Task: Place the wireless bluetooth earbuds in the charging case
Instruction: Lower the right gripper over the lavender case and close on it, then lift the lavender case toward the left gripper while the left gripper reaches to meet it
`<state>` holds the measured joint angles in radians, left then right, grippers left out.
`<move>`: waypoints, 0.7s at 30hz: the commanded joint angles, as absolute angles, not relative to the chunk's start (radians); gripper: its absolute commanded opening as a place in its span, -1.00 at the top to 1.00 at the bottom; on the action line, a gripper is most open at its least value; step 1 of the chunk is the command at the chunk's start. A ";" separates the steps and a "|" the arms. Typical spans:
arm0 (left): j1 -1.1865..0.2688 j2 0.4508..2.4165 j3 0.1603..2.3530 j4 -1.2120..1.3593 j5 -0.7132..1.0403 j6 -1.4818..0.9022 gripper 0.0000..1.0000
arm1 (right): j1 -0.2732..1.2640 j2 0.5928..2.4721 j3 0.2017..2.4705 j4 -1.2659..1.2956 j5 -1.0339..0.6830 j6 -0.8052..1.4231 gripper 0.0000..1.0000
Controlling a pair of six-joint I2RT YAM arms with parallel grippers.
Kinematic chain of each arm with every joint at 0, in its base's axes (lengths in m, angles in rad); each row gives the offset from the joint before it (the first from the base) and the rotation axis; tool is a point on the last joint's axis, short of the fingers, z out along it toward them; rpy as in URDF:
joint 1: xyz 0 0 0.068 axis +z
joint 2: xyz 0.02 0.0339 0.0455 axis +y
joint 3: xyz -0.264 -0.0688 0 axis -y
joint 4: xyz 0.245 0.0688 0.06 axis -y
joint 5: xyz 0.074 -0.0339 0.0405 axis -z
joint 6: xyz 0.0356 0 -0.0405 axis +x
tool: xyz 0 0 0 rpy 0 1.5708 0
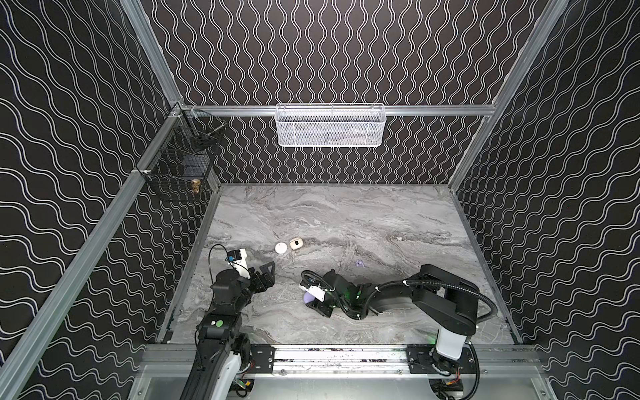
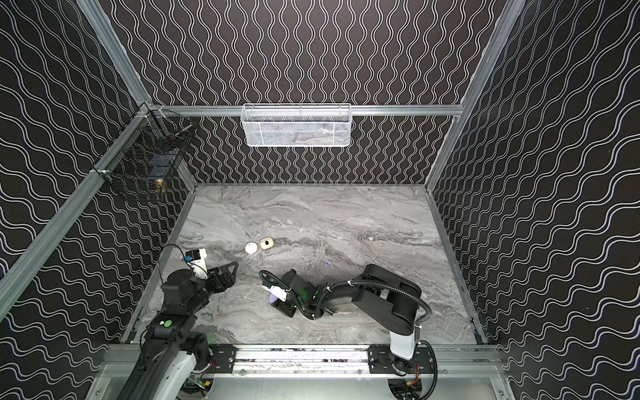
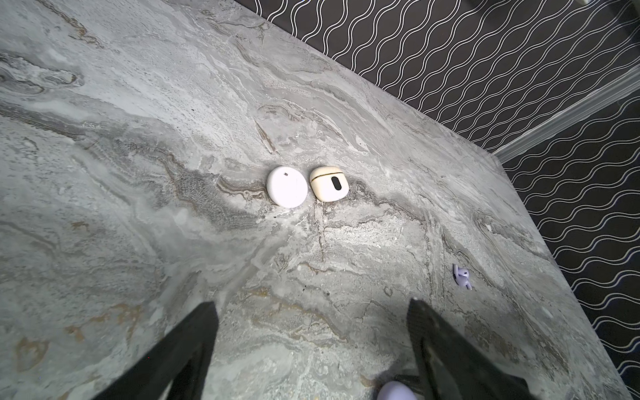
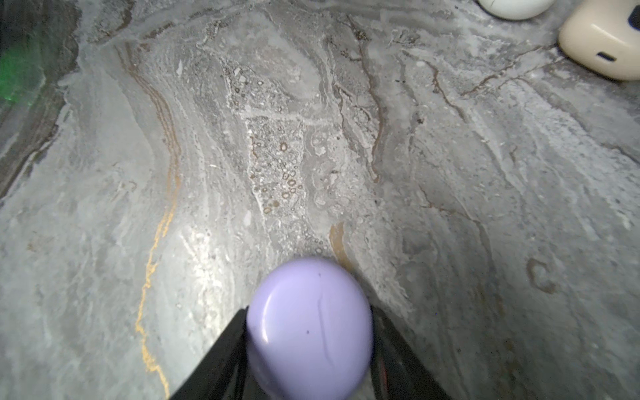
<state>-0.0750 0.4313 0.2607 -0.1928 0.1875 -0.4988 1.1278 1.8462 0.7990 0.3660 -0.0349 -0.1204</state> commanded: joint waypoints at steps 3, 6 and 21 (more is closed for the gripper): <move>-0.074 0.434 0.260 -0.174 0.195 -0.493 -0.77 | 1.128 1.862 0.788 0.331 -0.050 -0.122 0.02; -0.074 0.432 0.258 -0.169 0.201 -0.494 -0.76 | 1.128 1.868 0.789 0.344 -0.045 -0.117 0.09; -0.075 0.491 0.461 -0.146 0.469 -0.571 -0.69 | 1.068 1.522 0.762 0.489 0.065 -0.251 0.39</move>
